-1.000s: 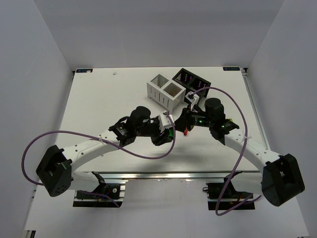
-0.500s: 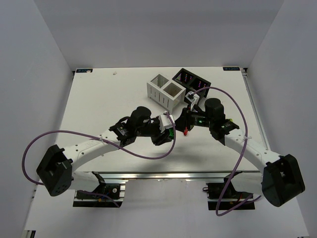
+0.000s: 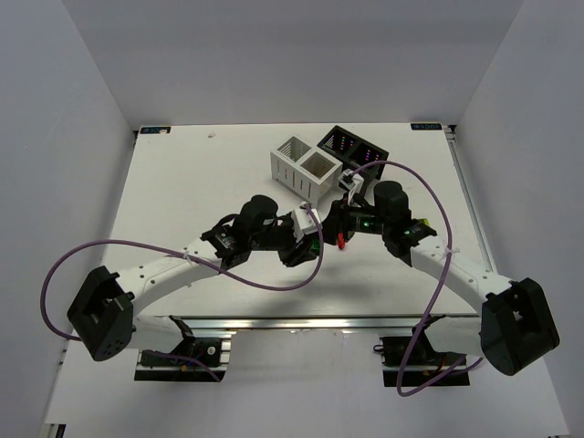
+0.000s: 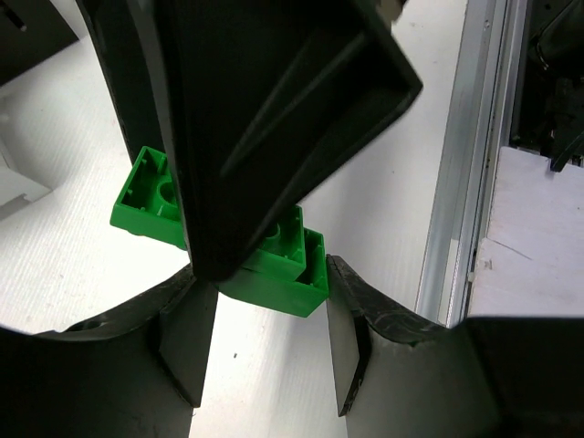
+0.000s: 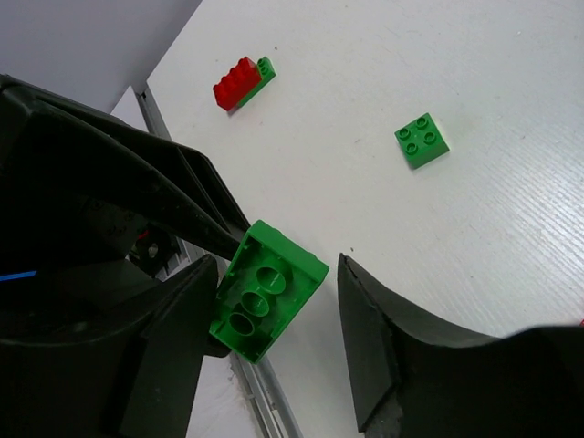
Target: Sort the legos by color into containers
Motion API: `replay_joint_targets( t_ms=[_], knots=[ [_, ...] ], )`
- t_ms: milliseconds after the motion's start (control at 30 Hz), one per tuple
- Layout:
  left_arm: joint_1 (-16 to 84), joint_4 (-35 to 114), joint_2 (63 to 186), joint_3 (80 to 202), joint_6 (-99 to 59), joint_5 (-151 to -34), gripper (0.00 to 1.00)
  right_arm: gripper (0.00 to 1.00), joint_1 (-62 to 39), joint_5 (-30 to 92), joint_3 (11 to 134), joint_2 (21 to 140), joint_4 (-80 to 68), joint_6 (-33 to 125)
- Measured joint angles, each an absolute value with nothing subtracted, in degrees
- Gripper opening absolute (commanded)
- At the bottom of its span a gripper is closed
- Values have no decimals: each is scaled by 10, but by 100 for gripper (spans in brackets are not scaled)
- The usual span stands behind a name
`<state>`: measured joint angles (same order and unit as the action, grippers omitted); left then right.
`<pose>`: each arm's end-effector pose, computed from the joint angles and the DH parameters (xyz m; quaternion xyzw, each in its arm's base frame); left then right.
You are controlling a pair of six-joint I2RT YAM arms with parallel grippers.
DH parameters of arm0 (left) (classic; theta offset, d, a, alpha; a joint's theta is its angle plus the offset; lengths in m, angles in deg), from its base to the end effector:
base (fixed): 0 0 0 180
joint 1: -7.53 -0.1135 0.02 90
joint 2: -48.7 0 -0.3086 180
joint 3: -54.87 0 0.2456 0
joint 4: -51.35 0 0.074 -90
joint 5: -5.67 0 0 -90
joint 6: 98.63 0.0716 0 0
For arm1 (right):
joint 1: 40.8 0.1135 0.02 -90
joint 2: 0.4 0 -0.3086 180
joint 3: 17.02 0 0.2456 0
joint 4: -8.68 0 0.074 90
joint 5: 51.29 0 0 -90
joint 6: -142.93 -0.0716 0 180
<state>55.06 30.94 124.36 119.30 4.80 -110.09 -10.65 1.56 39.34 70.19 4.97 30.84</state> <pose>0.1812 -0.2440 0.2920 0.5254 0.6784 -0.3254 0.3973 0.2206 0.1781 0.3038 -0.2408 0.7515 0.4768 0.3872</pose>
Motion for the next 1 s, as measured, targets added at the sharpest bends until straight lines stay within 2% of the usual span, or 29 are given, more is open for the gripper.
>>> replay_joint_targets(
  t_ms=[167,633,1000],
  knots=[
    [551,329,1244,1193,38,-1100,40,66,-94,32,393,703,48,311],
    [571,347,1272,1193,29,-1051,40,67,-77,105,394,696,22,332],
    [577,347,1261,1193,29,-1053,39,72,-84,86,405,668,8,381]
  ],
)
